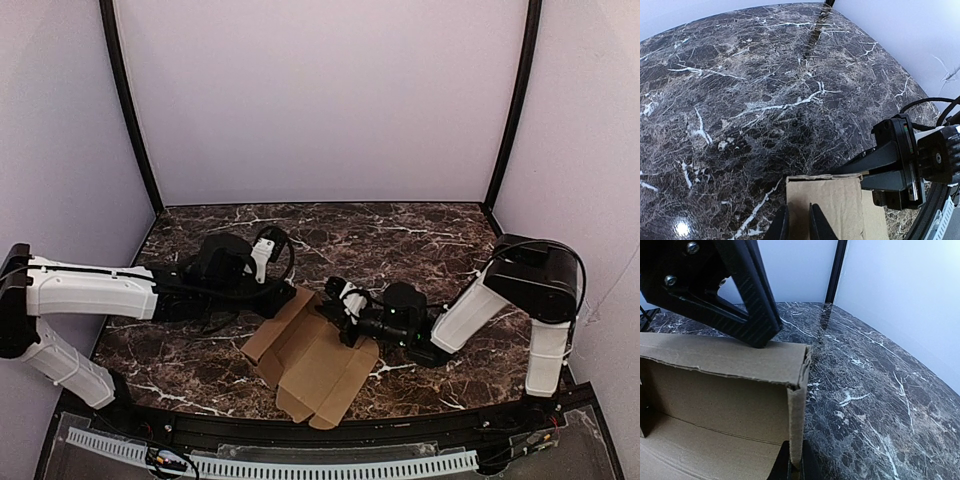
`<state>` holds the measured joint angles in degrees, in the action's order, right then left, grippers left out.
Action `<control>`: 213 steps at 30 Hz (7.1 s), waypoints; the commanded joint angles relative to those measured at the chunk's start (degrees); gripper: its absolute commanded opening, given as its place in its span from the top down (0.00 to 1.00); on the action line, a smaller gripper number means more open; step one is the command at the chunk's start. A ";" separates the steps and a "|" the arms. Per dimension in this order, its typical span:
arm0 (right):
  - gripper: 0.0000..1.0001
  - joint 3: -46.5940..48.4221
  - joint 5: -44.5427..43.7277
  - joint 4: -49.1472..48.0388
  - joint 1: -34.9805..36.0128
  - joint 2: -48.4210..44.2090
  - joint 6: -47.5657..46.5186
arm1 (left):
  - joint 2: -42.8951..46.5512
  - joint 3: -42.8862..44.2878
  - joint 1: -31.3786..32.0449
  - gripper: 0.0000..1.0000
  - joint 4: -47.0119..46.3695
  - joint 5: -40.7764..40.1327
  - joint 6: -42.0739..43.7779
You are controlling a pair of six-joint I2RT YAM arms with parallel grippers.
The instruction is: Fold the paper box
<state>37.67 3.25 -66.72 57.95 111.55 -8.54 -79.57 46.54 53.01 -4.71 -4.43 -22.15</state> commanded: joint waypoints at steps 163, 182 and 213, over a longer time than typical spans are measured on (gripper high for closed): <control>0.61 0.04 -15.32 8.86 6.03 -2.93 3.48 | 12.01 -7.93 1.34 0.58 16.76 -4.74 -12.54; 0.55 1.70 -7.68 41.01 3.54 -20.30 0.94 | 23.66 -22.22 2.61 0.58 22.91 3.95 -23.39; 0.70 17.81 4.53 53.81 -2.17 -13.99 9.78 | 17.88 -22.69 13.66 0.59 10.22 6.65 -32.84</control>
<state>53.80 6.46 -13.06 56.18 96.36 -0.40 -60.31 22.46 65.98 7.90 2.15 -54.26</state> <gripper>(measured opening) 0.302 0.411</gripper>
